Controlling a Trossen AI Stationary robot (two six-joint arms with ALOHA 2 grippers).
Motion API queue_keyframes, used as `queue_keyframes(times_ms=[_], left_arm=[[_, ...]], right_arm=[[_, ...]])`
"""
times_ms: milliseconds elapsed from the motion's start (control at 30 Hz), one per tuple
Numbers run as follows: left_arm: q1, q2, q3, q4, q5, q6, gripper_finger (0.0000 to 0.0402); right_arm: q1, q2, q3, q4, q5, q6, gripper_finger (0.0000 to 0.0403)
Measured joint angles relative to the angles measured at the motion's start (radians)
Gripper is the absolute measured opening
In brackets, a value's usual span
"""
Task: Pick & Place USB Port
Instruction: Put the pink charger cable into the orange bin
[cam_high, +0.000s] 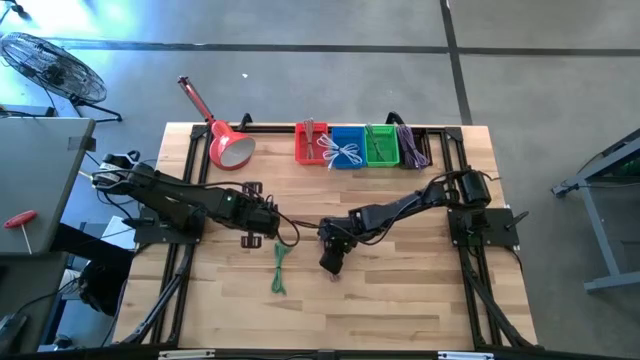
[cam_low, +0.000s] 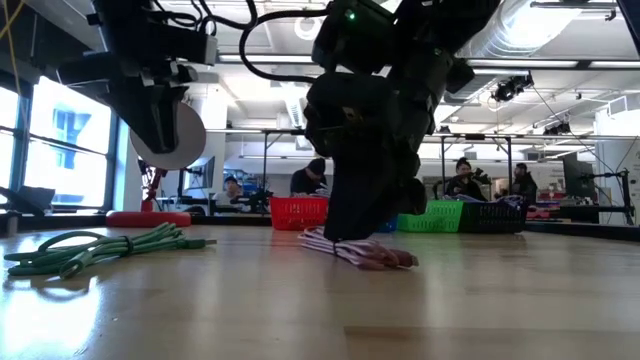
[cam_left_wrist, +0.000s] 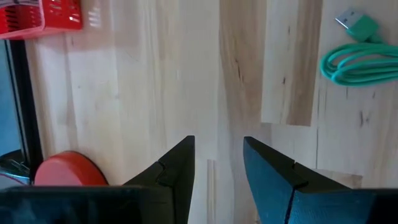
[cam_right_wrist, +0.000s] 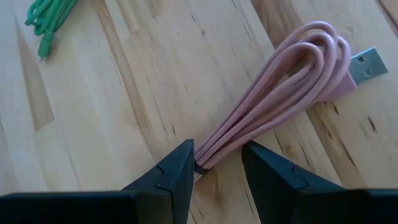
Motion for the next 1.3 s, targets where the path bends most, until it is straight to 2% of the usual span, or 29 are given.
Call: queue_keyframes(times_ms=[133, 333, 600, 767, 967, 1100, 1300], left_arm=[[0.000, 0.000, 0.000, 0.002, 0.020, 0.000, 0.0131], [0.000, 0.000, 0.000, 0.017, 0.053, 0.000, 0.0131], [0.000, 0.000, 0.000, 0.023, 0.103, -0.026, 0.0131], [0.000, 0.000, 0.000, 0.093, 0.134, -0.011, 0.0131], [0.000, 0.000, -0.001, 0.181, 0.209, 0.081, 0.0131], [-0.001, 0.000, -0.001, 0.244, 0.207, 0.123, 0.0131], [0.000, 0.000, 0.000, 0.376, 0.205, 0.215, 0.0131]], right_arm=[[-0.001, 0.004, 0.000, -0.014, 0.036, -0.010, 0.0106], [-0.016, 0.007, -0.001, -0.014, 0.051, -0.080, 0.0014], [-0.024, 0.007, 0.000, -0.021, 0.096, -0.107, 0.0005], [-0.023, 0.011, 0.069, -0.111, 0.118, -0.155, 0.0002], [-0.004, 0.009, 0.257, -0.460, 0.309, -0.236, 0.0001], [0.047, -0.019, 0.386, -0.700, 0.466, -0.218, 0.0001], [0.137, -0.104, 0.475, -0.865, 0.638, -0.133, 0.0000]])
